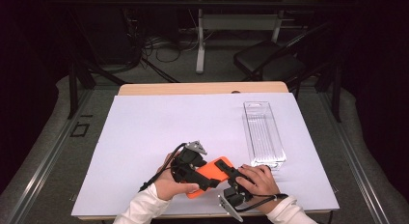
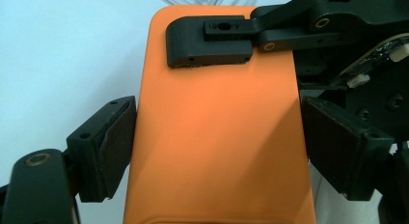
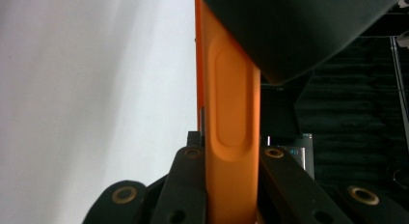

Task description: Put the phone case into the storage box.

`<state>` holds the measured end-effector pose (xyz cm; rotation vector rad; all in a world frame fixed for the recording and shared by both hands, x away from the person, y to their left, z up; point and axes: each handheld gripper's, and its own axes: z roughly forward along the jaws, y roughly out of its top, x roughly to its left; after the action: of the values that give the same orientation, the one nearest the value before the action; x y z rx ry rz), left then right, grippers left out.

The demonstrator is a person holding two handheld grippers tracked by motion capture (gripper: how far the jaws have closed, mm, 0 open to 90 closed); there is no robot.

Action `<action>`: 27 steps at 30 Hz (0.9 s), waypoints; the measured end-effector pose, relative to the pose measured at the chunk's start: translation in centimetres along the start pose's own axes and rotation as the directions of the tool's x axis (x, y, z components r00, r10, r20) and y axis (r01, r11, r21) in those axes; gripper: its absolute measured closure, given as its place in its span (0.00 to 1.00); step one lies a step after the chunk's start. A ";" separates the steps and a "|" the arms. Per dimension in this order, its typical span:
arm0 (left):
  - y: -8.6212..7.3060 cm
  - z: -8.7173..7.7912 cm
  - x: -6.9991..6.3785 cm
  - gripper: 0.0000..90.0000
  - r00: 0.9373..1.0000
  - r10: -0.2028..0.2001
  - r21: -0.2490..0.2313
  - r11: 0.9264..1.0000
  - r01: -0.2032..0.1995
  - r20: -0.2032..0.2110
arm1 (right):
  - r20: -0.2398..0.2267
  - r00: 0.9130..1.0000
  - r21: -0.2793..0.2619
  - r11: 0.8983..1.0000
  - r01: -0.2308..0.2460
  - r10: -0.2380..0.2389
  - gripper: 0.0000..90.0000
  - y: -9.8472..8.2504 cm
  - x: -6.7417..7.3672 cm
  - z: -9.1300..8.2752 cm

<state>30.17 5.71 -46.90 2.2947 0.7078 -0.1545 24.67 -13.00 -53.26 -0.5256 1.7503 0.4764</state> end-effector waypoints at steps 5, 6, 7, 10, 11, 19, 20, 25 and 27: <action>0.0 0.0 0.0 0.17 1.000 0.017 -0.006 1.000 -0.017 -0.006 | -0.002 1.000 0.004 1.000 -0.002 0.002 0.97 -0.1 0.0 0.0; 0.0 0.0 -0.1 0.17 1.000 0.020 -0.011 1.000 -0.020 -0.009 | -0.006 1.000 0.006 1.000 -0.002 0.002 0.97 -0.1 0.0 0.0; 0.0 0.0 -0.1 0.16 1.000 0.020 -0.011 1.000 -0.020 -0.009 | -0.010 1.000 0.007 1.000 -0.004 0.004 0.97 -0.1 0.1 0.1; 0.0 0.0 -0.1 0.15 1.000 0.024 -0.010 1.000 -0.024 -0.018 | -0.018 1.000 0.014 1.000 -0.010 0.010 0.97 -0.2 0.1 0.1; -0.1 0.0 -0.1 0.15 0.999 0.025 -0.011 1.000 -0.025 -0.024 | -0.018 1.000 0.014 1.000 -0.010 0.010 0.97 -0.2 0.1 0.1; 0.0 -0.8 -0.1 0.15 0.999 0.025 -0.030 0.999 -0.025 -0.023 | -0.032 0.999 0.044 0.999 -0.030 0.032 0.97 -0.9 0.3 0.3; -0.1 -0.9 -0.1 0.15 1.000 0.022 -0.040 0.999 -0.022 -0.008 | -0.032 0.999 0.044 0.999 -0.030 0.032 0.97 -0.9 0.3 0.3; 0.0 -1.6 -0.1 0.16 0.999 0.024 -0.048 0.999 -0.025 -0.027 | -0.024 0.999 0.063 0.997 -0.045 0.047 0.97 -1.7 0.1 0.1; 0.0 -1.9 0.0 0.16 0.999 0.020 -0.056 0.998 -0.022 -0.033 | -0.023 0.999 0.067 0.997 -0.046 0.048 0.97 -1.8 0.1 0.1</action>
<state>30.01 7.02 -45.51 2.2547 0.6957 -0.0871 25.75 -14.41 -53.47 -0.4455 1.7989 0.4443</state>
